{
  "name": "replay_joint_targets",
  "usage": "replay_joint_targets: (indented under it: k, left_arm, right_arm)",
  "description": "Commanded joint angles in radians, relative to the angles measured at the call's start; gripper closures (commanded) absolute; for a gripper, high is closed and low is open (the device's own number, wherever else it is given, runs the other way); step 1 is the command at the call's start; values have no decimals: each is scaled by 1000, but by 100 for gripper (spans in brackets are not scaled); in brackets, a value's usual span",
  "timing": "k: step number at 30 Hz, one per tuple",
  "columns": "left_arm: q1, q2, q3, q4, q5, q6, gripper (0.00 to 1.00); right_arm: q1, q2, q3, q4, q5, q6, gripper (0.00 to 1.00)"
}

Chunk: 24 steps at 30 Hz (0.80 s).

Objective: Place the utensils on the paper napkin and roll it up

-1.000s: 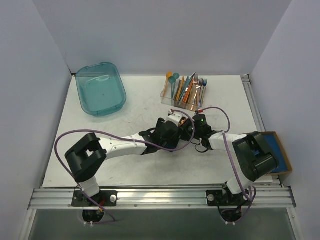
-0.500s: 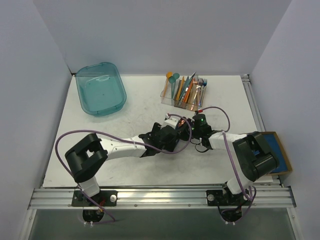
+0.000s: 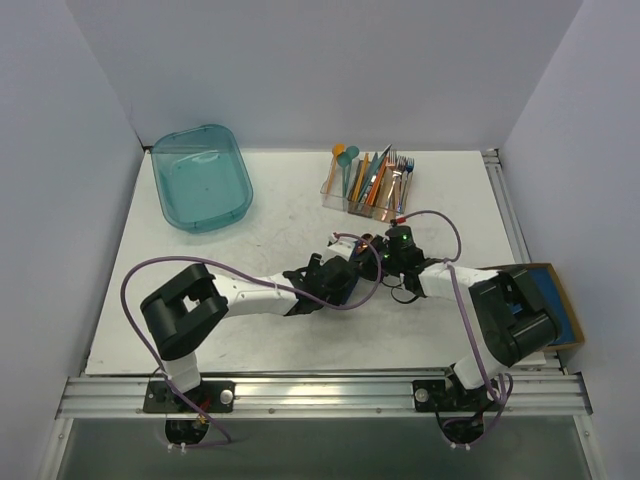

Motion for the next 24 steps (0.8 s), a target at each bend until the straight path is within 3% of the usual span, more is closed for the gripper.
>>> replay_joint_targets:
  k: [1,24]
  left_arm:
    - [5,6,-9,5,-17,-24,40]
    - [7,43,20,-38,-10,-22,42]
  right_arm:
    - [-14,-48,34,-33,9,-27,100]
    - [-84,-134,-31,-133,-24,-128,100]
